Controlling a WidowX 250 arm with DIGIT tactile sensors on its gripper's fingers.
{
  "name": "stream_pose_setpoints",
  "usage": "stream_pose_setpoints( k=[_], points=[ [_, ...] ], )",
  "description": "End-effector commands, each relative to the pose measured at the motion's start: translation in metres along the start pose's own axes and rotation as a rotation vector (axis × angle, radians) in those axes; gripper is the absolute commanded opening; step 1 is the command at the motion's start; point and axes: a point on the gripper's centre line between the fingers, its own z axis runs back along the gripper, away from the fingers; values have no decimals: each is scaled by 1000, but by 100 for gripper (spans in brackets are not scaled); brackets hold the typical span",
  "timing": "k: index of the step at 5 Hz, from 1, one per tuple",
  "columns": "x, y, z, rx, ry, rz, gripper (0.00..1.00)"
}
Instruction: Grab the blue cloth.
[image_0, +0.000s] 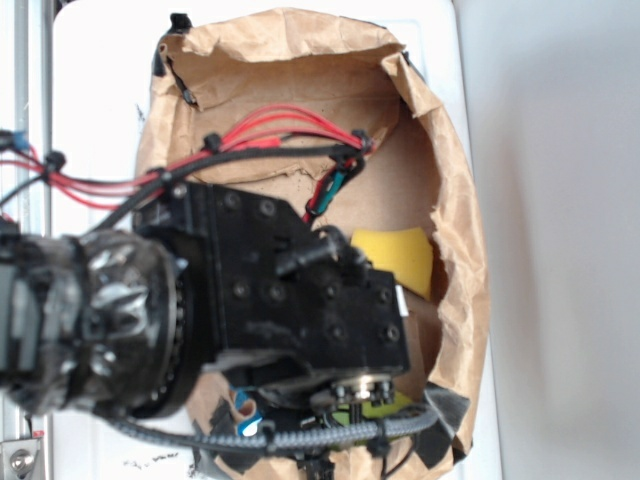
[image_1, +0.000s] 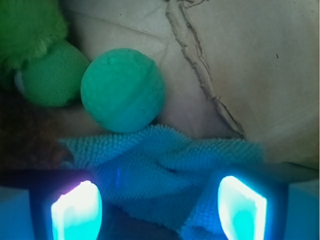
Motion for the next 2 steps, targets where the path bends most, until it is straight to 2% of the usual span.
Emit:
stream_pose_setpoints(
  k=[1,2],
  points=[
    [-6,8,-12,7,-42,-52,100],
    [-7,9,-29,36,-61,-61,100]
  ],
)
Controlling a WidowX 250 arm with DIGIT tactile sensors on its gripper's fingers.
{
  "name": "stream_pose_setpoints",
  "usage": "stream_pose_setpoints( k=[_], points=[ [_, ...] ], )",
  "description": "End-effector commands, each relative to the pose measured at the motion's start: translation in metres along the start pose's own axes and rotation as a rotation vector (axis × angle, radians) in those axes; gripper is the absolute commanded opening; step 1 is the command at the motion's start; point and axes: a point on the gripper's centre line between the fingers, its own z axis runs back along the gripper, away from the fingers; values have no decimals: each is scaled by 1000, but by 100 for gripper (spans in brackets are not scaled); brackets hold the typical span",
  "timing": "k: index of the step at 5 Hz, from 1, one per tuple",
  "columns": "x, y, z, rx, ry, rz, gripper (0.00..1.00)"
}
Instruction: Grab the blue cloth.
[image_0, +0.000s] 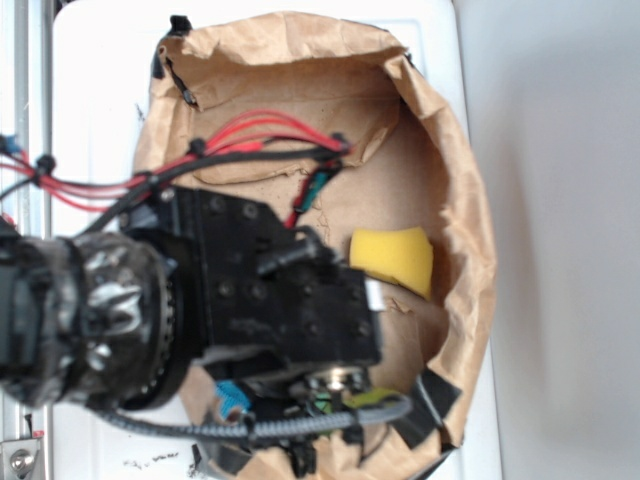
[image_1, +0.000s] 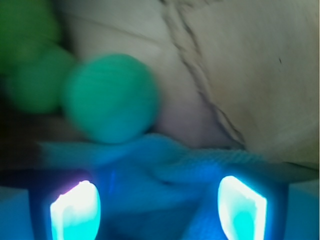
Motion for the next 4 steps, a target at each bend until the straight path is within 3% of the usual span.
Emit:
stream_pose_setpoints(
  k=[1,2,4],
  points=[
    [-6,-1,-19,40,-49,-39,64],
    [-3,-2,-15,33,-49,-22,0],
    [5,0,1,-14,-49,-4,0]
  ],
)
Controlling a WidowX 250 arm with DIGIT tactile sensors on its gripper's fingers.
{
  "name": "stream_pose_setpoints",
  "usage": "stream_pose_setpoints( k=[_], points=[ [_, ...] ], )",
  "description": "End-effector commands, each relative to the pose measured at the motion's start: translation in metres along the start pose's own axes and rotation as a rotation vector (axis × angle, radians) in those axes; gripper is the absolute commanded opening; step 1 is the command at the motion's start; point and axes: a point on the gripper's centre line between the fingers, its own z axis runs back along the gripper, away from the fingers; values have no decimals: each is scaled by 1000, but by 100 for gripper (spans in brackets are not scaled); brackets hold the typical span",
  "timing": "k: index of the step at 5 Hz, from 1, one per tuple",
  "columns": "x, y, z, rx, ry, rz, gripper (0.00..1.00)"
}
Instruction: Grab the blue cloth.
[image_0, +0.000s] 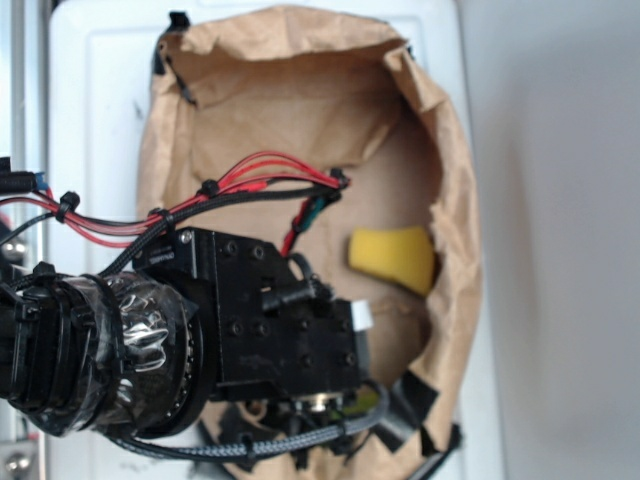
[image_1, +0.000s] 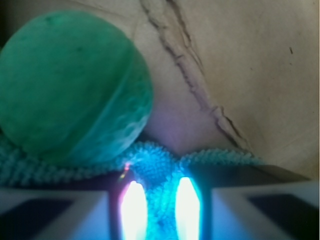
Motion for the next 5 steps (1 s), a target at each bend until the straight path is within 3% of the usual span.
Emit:
stream_pose_setpoints(
  k=[1,3,5],
  points=[
    [7,4,33,-64,-53,11,0],
    [18,23,88,-130,-110,129,0],
    [12,33,137,-232,-105,160,0]
  ],
)
